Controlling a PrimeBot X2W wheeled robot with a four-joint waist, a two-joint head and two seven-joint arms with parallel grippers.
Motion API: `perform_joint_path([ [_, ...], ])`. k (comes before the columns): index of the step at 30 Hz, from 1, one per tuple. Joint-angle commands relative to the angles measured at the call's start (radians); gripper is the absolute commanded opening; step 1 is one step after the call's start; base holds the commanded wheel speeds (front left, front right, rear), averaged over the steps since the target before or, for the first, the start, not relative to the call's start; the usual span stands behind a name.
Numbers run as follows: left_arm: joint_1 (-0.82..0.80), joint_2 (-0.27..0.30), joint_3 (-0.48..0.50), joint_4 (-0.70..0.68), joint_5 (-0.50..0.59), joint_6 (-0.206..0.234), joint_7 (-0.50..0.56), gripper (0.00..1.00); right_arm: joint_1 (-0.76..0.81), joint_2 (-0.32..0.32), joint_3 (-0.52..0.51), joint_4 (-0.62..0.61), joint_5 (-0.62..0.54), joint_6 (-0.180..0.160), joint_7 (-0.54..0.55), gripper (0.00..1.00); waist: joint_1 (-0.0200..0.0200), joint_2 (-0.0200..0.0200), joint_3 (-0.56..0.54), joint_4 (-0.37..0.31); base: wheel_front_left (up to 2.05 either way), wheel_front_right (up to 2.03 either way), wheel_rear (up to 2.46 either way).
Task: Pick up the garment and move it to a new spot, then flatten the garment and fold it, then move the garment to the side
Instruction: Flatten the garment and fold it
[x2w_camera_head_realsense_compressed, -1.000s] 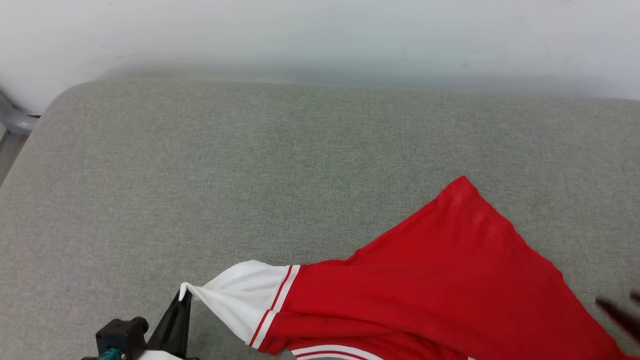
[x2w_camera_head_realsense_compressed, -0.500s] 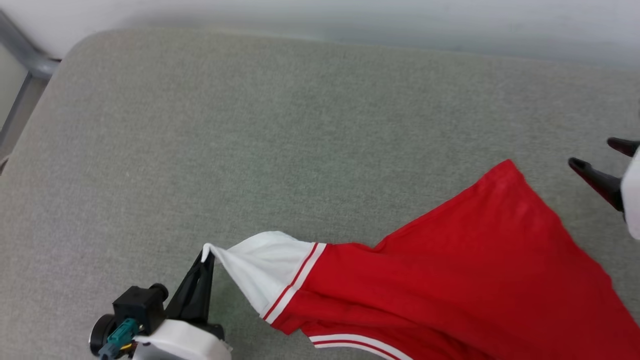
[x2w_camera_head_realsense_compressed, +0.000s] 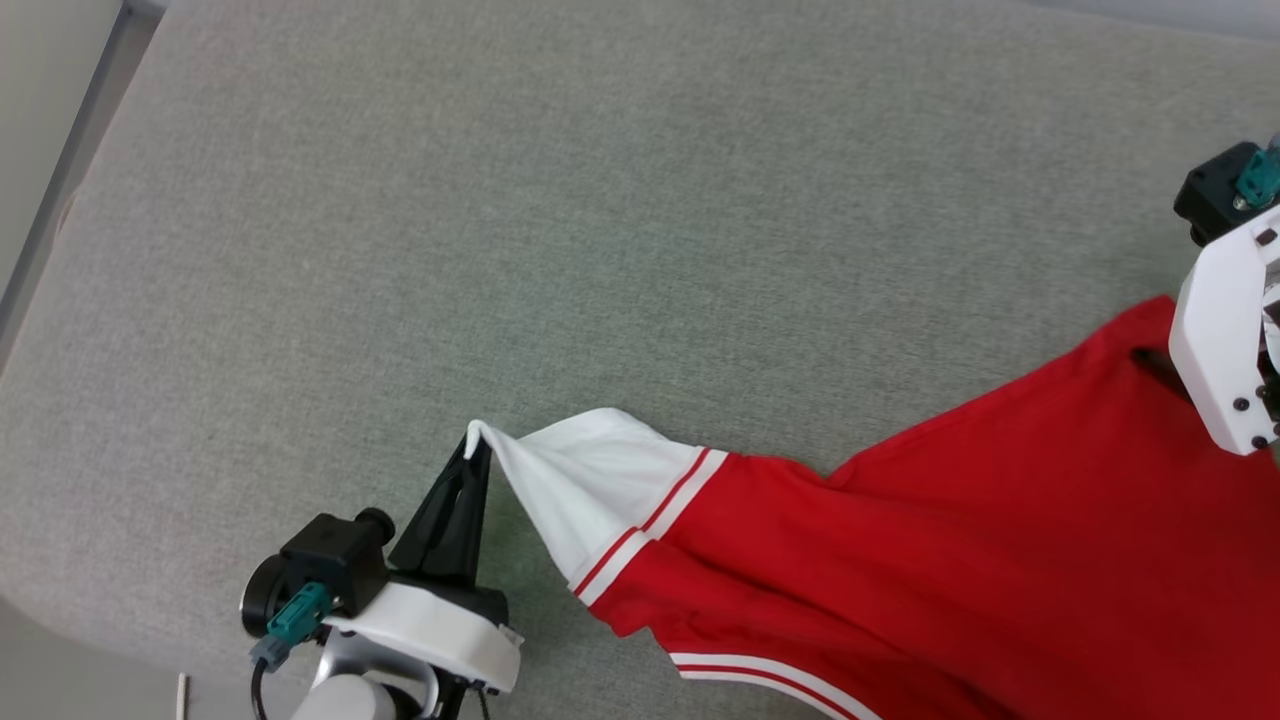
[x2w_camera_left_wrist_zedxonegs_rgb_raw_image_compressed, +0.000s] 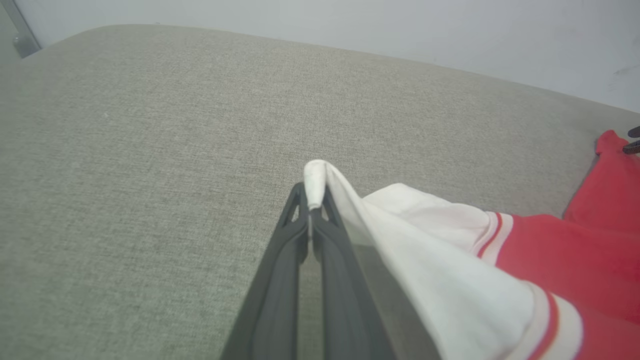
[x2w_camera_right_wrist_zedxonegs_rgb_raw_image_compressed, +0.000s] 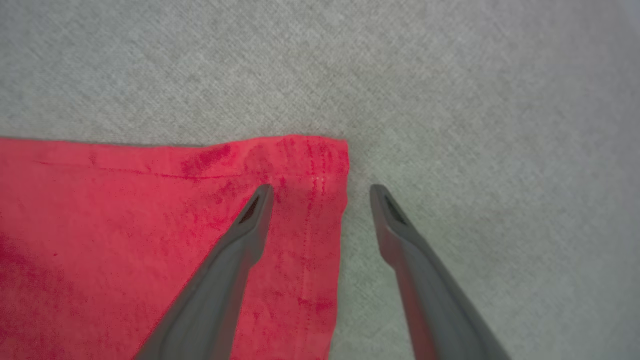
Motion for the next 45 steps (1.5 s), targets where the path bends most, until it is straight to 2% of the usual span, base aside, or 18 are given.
perform_joint_path([
  [1,-0.024,-0.012,-0.005,0.004,0.006,-0.008,-0.009,0.0,-0.013,-0.002,0.014,0.035,0.003,-0.001,-0.011,1.0,-0.0002,0.0,0.032,0.03,0.0,0.0,0.0],
  [5,-0.041,-0.029,-0.006,0.023,0.013,-0.017,-0.017,0.0,0.021,-0.02,0.101,0.12,0.022,-0.001,-0.037,1.0,-0.0002,0.0,0.053,0.046,0.0,0.0,0.0],
  [9,-0.044,-0.033,0.0,0.032,0.014,-0.018,-0.019,0.0,0.027,-0.023,0.141,0.146,0.043,-0.001,-0.057,1.0,-0.0002,0.0,0.054,0.045,0.0,0.0,0.0],
  [10,-0.043,-0.032,0.001,0.035,0.014,-0.019,-0.019,0.0,0.025,-0.022,0.147,0.149,0.049,-0.001,-0.067,0.37,-0.0002,0.0,0.052,0.043,0.0,0.0,0.0],
  [11,-0.042,-0.031,0.003,0.038,0.015,-0.019,-0.02,0.0,0.02,-0.019,0.152,0.15,0.055,-0.001,-0.079,0.0,-0.0002,0.0,0.048,0.04,0.0,0.0,0.0],
  [20,-0.013,0.006,0.019,0.042,0.029,-0.009,-0.021,0.0,-0.056,0.01,0.126,0.137,0.113,-0.001,-0.273,0.0,-0.0002,0.0,-0.041,-0.004,0.0,0.0,0.0],
  [31,-0.013,0.086,0.046,-0.047,0.049,0.005,0.019,0.0,0.0,0.005,0.045,0.084,0.139,-0.001,-0.485,0.0,-0.0002,0.0,-0.17,-0.076,0.0,0.0,0.0],
  [37,-0.089,0.126,0.069,-0.15,0.062,0.017,0.063,0.0,0.042,0.016,-0.05,0.021,0.119,-0.001,-0.576,0.0,-0.0002,0.0,-0.22,-0.114,0.0,0.0,0.0],
  [45,-0.299,0.154,0.111,-0.257,0.059,0.01,0.123,0.0,0.017,0.089,-0.216,-0.075,0.037,-0.001,-0.629,0.0,-0.0002,0.0,-0.207,-0.163,0.0,0.0,0.0],
])
